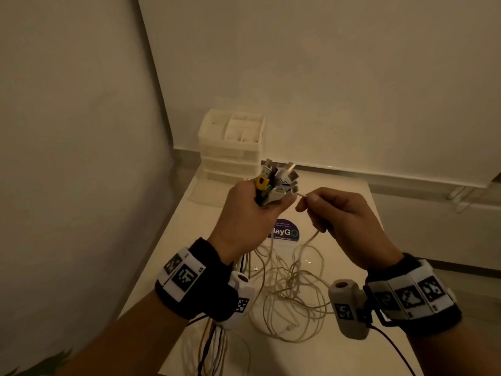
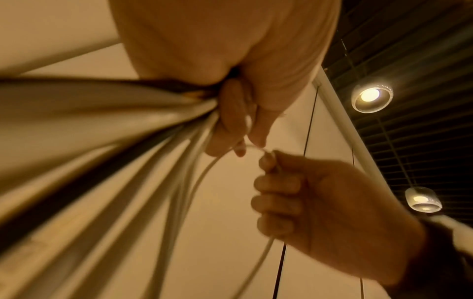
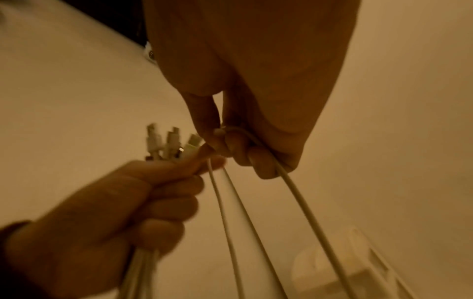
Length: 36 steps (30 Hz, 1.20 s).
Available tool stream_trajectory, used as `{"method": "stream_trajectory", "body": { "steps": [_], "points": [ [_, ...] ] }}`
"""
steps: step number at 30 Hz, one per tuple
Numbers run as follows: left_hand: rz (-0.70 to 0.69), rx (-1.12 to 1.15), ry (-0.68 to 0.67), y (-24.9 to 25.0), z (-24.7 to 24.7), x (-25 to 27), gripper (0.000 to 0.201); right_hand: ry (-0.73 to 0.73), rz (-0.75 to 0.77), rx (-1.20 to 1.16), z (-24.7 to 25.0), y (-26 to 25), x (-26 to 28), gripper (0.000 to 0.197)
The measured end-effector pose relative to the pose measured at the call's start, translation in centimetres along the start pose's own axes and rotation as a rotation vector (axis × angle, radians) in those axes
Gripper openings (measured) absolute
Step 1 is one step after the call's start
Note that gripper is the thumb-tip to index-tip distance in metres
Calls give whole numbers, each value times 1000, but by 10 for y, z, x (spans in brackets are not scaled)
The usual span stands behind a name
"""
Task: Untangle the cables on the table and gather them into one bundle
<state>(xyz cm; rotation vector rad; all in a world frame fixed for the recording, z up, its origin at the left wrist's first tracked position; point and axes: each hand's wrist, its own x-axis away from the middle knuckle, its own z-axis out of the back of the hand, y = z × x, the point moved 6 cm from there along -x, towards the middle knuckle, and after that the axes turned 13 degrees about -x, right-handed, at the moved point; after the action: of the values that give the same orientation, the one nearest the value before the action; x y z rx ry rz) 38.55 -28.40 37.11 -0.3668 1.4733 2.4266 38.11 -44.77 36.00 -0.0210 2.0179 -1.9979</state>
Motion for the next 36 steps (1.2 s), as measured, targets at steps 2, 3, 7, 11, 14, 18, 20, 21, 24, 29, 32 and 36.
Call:
{"method": "stream_trajectory", "body": {
  "steps": [2, 3, 7, 11, 14, 18, 20, 21, 24, 29, 32, 36],
  "points": [
    [-13, -21, -31, 4, -5, -1, 13, -7, 8, 0, -3, -14, -2, 31],
    [-13, -6, -46, 5, -6, -1, 8, -6, 12, -4, -4, -19, -4, 32],
    [33, 125, -59, 8, -6, 0, 35, 0, 7, -43, -6, -25, -8, 35],
    [51, 242, 24, 8, 9, -2, 38, -49, -38, -121, -19, -9, 2, 39],
    [91, 309, 100, 1, 23, -5, 35, -93, -53, -184, -27, 7, 13, 35],
    [135, 391, 189, -6, 45, -8, 28, -99, -74, -201, -26, 27, 21, 28],
    [146, 461, 240, -9, 59, -10, 26, -108, -102, -173, -25, 37, 27, 26],
    [150, 481, 272, -11, 68, -11, 26, -111, -121, -163, -23, 43, 31, 26],
    [163, 486, 354, -18, 91, -10, 27, -104, -188, -160, -20, 59, 44, 26],
    [225, 374, 425, -33, 99, -2, 29, -59, -270, -216, -24, 73, 56, 28],
    [129, 133, 491, -23, 96, 9, 13, -8, -258, -209, -30, 66, 52, 30],
    [-9, 11, 157, 1, 53, 24, 12, -13, -268, -222, -41, 47, 48, 30]
  ]
}}
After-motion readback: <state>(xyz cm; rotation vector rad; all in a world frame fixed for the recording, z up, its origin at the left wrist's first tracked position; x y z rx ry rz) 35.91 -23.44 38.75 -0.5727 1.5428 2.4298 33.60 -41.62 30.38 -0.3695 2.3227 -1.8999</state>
